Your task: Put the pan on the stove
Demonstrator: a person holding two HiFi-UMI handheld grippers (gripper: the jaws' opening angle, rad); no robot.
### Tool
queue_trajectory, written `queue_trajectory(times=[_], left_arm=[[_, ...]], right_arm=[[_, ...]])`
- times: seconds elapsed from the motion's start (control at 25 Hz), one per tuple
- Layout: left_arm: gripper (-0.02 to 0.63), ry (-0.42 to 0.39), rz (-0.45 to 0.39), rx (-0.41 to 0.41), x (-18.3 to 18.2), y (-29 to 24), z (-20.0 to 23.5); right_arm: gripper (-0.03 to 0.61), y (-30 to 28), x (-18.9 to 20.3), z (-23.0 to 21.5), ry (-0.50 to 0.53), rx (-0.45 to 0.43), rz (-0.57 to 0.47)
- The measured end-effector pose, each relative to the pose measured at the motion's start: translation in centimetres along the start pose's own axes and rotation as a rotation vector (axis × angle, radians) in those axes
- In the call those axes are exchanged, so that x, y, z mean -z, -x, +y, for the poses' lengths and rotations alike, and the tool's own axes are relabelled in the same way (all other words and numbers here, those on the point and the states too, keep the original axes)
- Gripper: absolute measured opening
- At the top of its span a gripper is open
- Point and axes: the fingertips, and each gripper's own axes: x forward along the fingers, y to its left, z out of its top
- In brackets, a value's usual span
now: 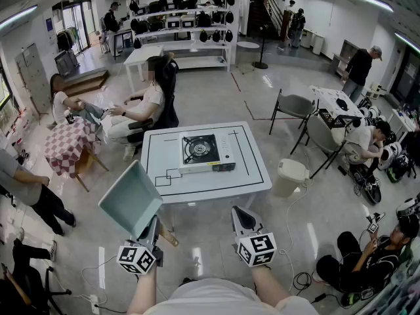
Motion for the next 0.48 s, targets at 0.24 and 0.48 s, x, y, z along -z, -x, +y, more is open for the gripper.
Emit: queue_trajectory(times=[0.24, 0.48], left_arm=[[0.118, -0.007, -0.002, 0.002, 0.2, -0.1, -0.8], [0.118, -0.016, 0.001, 0.002, -0.2, -0.1, -1.6]], right_arm=[[0.008, 0.2, 0.1, -0.1, -0.003, -0.011, -0.004], [0.008, 0.8, -0.2, -0.5, 0.001, -0.013, -0.007]])
